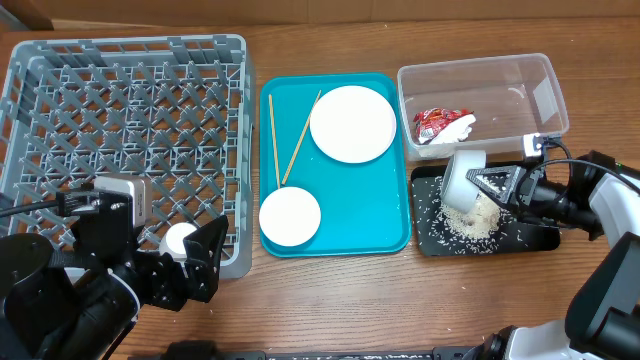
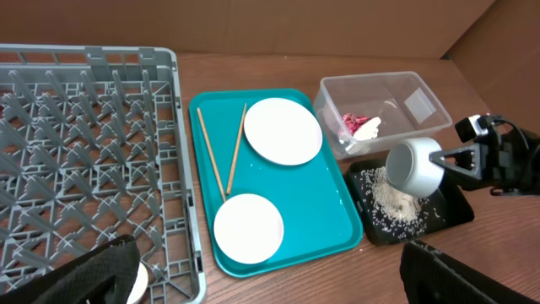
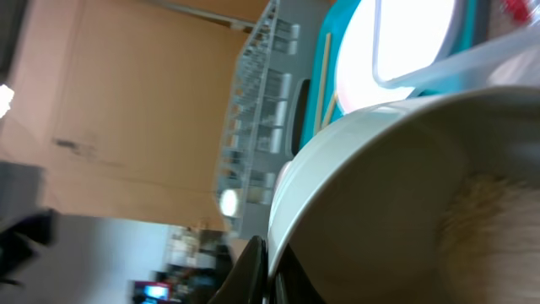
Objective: Sort waste into correct bins and load items into the dishwasher
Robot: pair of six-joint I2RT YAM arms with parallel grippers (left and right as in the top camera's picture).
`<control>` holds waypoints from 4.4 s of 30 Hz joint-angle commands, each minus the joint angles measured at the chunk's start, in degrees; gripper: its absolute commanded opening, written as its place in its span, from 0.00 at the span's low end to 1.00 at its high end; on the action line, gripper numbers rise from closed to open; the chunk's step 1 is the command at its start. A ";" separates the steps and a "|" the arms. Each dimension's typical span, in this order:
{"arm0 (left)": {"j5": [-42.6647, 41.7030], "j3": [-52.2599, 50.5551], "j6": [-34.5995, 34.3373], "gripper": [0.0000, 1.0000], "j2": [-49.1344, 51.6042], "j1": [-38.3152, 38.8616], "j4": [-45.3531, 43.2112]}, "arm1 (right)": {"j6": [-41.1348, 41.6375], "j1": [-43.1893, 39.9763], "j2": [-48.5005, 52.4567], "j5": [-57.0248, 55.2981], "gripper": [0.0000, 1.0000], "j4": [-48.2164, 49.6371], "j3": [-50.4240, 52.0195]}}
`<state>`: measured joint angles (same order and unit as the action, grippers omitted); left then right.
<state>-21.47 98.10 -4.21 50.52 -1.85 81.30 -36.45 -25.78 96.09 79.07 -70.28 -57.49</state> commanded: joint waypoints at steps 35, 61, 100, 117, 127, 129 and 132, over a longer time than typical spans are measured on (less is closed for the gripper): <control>-0.61 0.52 1.01 1.00 0.09 0.37 -0.07 | 19.76 25.66 -11.91 -9.77 0.04 -2.19 -8.79; -0.61 0.52 1.03 1.00 0.09 0.37 -0.04 | 55.84 70.42 -0.44 -88.43 0.43 25.31 -11.06; -0.61 0.52 1.03 1.00 0.09 0.37 -0.04 | 55.91 62.07 -11.76 -84.85 1.00 18.58 -22.73; -0.81 0.52 0.81 1.00 0.09 0.37 -0.17 | 56.02 62.07 -11.76 -83.82 0.71 17.51 -22.73; -0.81 0.52 0.81 1.00 0.09 0.37 -0.07 | 56.02 62.07 -11.76 -82.77 0.70 17.05 -22.73; -0.81 0.52 0.81 1.00 0.09 0.37 -0.07 | 56.02 62.07 -11.76 -82.75 0.68 17.40 -22.73; -0.81 0.52 0.81 1.00 0.09 0.37 -0.07 | 56.02 62.07 -11.76 -82.75 0.68 18.49 -22.73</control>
<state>-21.47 98.10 -4.23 50.52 -1.85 81.28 19.46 36.36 85.38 -3.84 -52.90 -79.11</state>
